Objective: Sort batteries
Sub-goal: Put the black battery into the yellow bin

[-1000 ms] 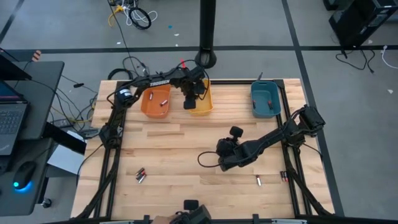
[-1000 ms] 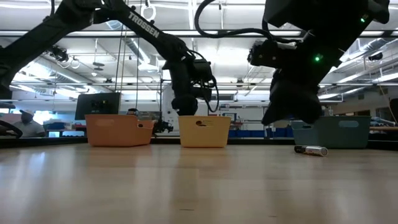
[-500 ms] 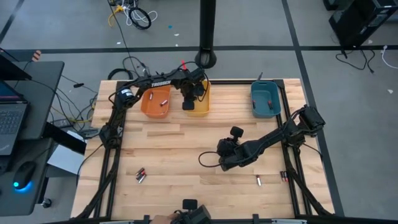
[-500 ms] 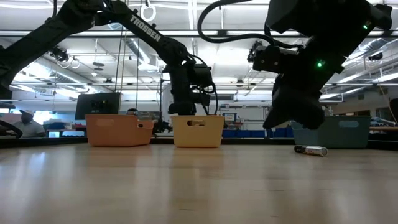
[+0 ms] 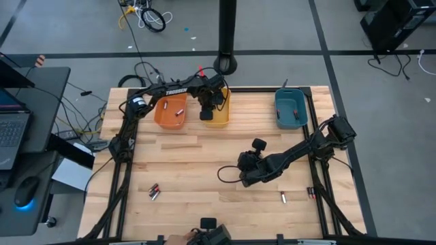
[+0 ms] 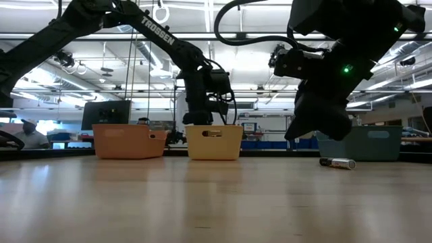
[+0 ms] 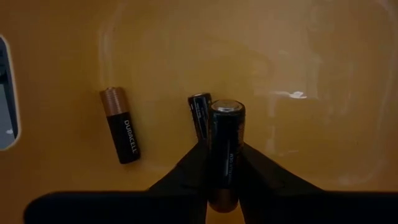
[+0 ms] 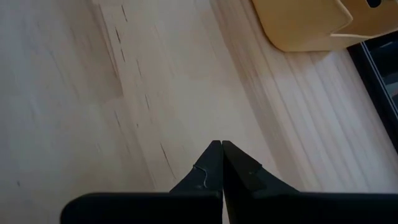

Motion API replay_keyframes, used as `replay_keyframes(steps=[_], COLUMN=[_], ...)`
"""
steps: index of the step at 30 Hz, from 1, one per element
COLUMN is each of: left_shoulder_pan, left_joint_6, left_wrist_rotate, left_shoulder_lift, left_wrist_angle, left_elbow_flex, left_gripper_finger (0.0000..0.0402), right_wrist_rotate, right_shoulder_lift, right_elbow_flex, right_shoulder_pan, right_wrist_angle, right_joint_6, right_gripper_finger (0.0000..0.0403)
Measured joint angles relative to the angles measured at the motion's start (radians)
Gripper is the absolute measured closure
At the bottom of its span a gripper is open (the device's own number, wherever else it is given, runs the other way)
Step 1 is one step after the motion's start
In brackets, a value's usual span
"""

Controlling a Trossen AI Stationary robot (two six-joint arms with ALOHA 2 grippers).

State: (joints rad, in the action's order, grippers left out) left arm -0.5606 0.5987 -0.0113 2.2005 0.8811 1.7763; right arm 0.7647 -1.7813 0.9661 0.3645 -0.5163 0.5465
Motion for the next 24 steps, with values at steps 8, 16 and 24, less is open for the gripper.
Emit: replay_keyframes(steps=[8,16,24], left_shoulder_pan=[0.0,0.0,0.021], left_joint_6=[0.0,0.029,0.056], left_wrist_rotate=[0.0,-0.017,-0.019], left_shoulder_lift=[0.0,0.0,-0.001], left_wrist_angle=[0.002,0.006,-0.009], left_elbow_flex=[0.0,0.0,0.0], left_gripper_finger=[0.032,0.0344,0.0344], right_wrist_rotate=[0.0,0.0,-0.001], right_shoulder_lift=[0.0,0.0,0.0], right_elbow_flex=[0.0,0.0,0.0], right_shoulder_pan=[0.0,0.0,0.0], right_wrist_angle=[0.0,0.0,0.0], right_joint_6=[0.0,-0.001,-0.005], right_gripper_finger=[0.0396,0.0396,0.0396])
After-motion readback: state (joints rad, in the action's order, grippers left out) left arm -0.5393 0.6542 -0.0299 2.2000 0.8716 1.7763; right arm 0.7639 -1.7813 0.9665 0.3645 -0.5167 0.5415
